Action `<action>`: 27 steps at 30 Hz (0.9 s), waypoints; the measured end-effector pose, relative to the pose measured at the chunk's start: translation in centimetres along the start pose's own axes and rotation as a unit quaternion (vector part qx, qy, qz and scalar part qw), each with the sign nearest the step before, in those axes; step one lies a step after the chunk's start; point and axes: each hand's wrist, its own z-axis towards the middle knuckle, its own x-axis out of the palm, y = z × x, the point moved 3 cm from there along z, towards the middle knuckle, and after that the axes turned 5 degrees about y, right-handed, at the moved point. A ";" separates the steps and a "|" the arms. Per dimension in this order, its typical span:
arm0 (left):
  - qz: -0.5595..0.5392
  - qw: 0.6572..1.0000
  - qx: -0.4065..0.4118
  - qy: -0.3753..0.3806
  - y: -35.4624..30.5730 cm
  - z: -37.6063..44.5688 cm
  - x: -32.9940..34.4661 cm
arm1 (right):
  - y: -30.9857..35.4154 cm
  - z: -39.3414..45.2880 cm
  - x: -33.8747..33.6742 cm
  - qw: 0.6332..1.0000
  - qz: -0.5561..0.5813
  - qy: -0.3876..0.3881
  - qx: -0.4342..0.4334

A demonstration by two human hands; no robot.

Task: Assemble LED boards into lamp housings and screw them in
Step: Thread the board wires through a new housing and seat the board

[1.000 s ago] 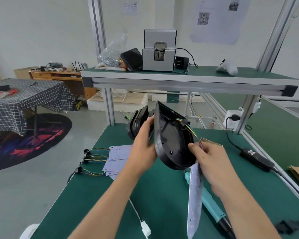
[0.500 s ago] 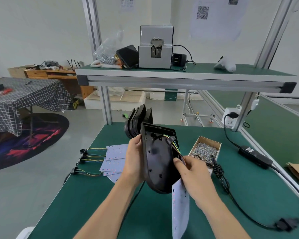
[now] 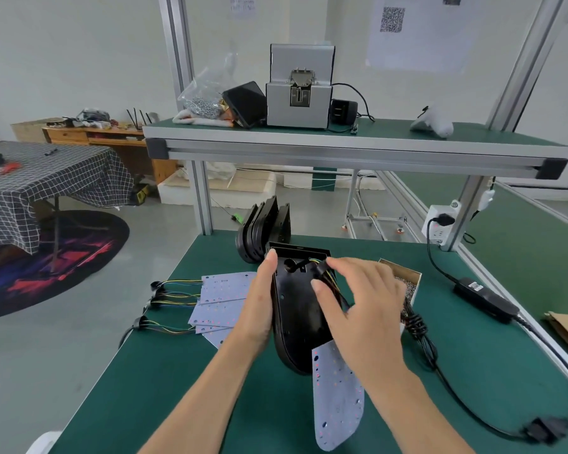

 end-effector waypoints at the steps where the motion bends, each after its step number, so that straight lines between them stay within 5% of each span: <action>1: 0.007 1.000 0.005 -0.003 -0.2 -0.1 0.0 | 0.2 0.3 0.4 1.000 0.002 0.014 0.004; 9: 0.148 0.984 0.089 -0.036 -2.0 -0.9 -0.2 | 1.6 1.6 1.5 0.995 0.066 0.073 0.022; 20: 0.159 0.979 0.126 -0.035 -2.9 -1.8 0.4 | 2.7 1.9 2.6 0.974 0.190 0.080 0.091; 27: 0.206 0.969 0.137 -0.026 -3.0 -1.8 0.4 | 3.1 2.5 2.7 0.992 0.102 0.076 0.006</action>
